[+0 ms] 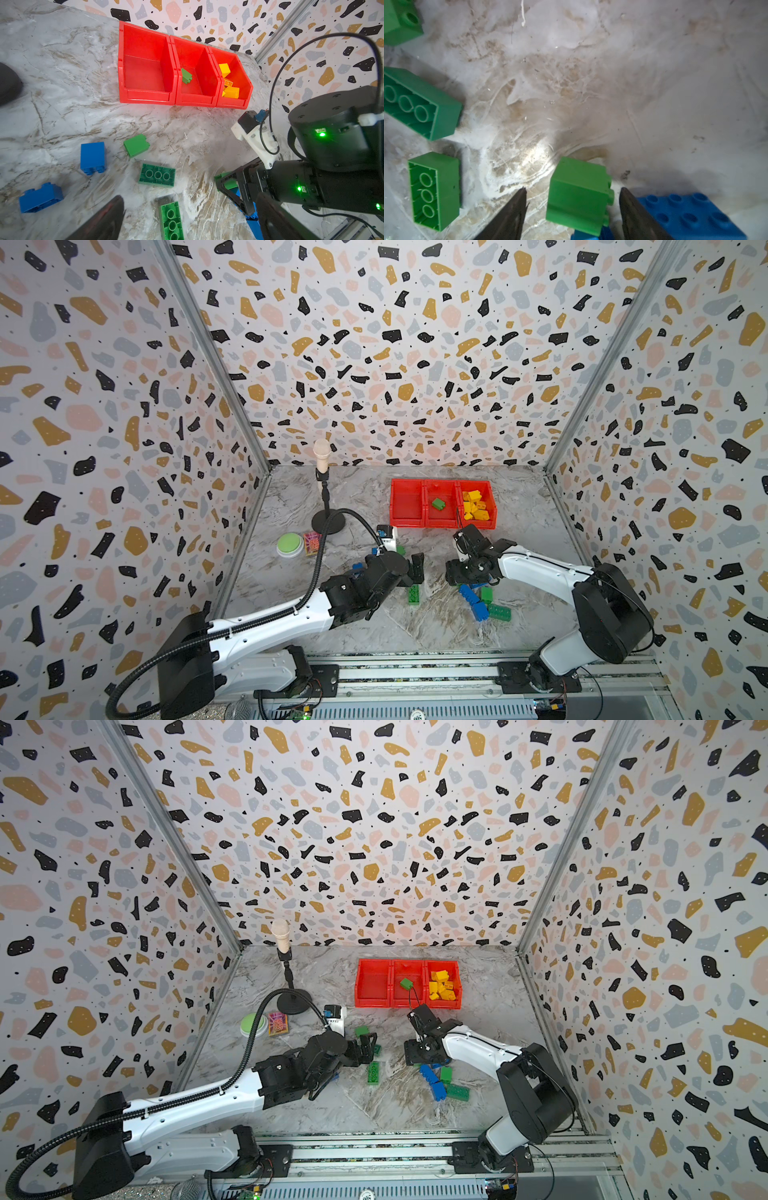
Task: Sort the legos into containers by color
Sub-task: 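Move the right gripper to another green brick and grasp it, then carry the green brick with the right gripper and release it into the middle bin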
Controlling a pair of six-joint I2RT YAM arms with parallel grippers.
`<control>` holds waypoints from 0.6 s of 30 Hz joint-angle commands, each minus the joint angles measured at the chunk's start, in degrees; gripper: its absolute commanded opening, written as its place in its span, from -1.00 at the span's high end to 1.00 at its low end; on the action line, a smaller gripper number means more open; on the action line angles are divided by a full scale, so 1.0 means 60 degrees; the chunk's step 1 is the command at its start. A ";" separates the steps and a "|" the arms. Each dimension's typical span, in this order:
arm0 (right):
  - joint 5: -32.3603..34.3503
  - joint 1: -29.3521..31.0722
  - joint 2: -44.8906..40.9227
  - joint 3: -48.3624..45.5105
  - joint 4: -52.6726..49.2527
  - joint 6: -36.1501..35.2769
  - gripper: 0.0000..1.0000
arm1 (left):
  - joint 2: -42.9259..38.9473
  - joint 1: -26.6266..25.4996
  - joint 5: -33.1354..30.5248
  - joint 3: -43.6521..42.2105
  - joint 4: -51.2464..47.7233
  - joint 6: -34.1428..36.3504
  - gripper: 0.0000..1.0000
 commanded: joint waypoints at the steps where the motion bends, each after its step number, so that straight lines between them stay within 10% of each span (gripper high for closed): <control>1: 0.0065 0.0123 0.0200 0.0305 -0.0091 0.0233 -0.40 | 0.0032 -0.0022 -0.0317 -0.0187 -0.0081 0.0281 -1.00; 9: 0.0440 0.0227 0.0451 0.1030 -0.0716 0.0156 0.13 | 0.0010 0.0131 -0.0355 -0.0452 0.0102 0.0313 -1.00; 18: 0.0549 -0.0925 0.0706 0.4129 -0.1548 -0.0907 0.17 | 0.0131 0.1071 0.0119 -0.0187 0.0299 0.0902 -1.00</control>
